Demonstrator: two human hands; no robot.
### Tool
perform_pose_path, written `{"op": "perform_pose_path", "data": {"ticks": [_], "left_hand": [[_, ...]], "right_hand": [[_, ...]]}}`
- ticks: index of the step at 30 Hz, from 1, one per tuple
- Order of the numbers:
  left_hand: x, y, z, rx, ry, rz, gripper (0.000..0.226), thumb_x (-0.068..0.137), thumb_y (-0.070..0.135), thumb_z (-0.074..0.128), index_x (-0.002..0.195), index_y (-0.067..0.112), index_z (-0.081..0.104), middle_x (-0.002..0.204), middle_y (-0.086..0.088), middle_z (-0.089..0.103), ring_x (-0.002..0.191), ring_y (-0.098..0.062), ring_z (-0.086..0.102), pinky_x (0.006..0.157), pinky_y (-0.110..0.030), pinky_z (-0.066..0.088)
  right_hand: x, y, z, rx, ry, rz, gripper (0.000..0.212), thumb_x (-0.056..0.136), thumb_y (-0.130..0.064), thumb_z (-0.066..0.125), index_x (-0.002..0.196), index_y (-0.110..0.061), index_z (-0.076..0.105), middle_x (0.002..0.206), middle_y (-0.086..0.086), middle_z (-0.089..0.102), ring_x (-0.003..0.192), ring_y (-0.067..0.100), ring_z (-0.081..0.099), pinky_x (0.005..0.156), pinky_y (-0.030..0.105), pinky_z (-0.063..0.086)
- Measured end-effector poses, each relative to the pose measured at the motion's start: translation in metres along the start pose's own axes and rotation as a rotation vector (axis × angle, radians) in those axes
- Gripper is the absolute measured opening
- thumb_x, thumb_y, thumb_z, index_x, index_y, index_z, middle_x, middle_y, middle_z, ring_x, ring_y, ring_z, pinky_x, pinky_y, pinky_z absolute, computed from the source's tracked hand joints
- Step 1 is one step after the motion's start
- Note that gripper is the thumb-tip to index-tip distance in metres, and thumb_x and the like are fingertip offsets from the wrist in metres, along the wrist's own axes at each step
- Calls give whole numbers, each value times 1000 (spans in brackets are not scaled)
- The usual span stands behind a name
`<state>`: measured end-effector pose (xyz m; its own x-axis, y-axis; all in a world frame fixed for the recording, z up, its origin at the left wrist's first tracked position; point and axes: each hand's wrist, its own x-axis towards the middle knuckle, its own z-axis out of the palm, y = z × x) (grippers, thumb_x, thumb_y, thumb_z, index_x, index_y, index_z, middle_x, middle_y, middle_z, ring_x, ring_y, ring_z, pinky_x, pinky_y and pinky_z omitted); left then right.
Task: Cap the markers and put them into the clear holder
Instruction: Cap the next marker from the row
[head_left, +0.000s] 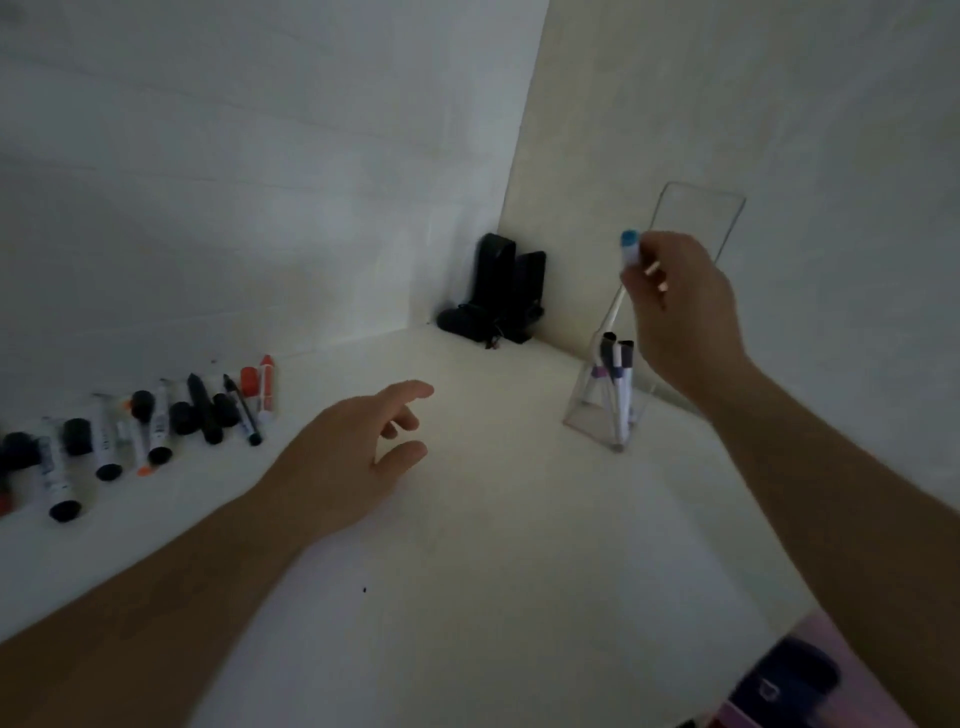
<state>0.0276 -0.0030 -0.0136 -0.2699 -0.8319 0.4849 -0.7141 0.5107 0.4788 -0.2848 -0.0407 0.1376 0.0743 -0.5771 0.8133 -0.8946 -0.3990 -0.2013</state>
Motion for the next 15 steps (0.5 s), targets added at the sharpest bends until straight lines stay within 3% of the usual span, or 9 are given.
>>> {"op": "perform_pose_path", "data": {"ticks": [3, 6, 10, 15], "left_hand": [[-2, -2, 2, 63, -51, 30, 37, 93, 46, 58, 129, 47, 51, 111, 27, 59, 104, -1, 54, 93, -31, 48], [-3, -1, 3, 118, -81, 79, 30, 88, 53, 50, 114, 43, 64, 114, 25, 62, 111, -5, 54, 100, -27, 41], [-4, 2, 3, 144, -83, 105, 31, 86, 52, 48, 107, 41, 68, 111, 25, 63, 108, -4, 53, 100, -27, 41], [-7, -6, 1, 127, -71, 81, 21, 88, 45, 58, 104, 41, 70, 105, 30, 59, 107, -2, 51, 100, -29, 42]], "right_hand": [[-6, 33, -6, -127, -155, 108, 12, 99, -24, 56, 106, -16, 60, 91, -2, 61, 79, 25, 58, 71, 28, 35], [-22, 54, 3, -192, -290, 161, 29, 100, -23, 52, 128, -24, 51, 93, -5, 65, 69, 26, 59, 66, 32, 46], [-35, 65, 15, -279, -430, 207, 36, 104, -32, 37, 140, -30, 42, 82, 10, 67, 70, 27, 59, 64, 38, 50], [-38, 55, 11, -339, -538, 271, 56, 93, -46, 37, 148, -35, 33, 117, 10, 66, 97, 33, 59, 86, 47, 55]]}}
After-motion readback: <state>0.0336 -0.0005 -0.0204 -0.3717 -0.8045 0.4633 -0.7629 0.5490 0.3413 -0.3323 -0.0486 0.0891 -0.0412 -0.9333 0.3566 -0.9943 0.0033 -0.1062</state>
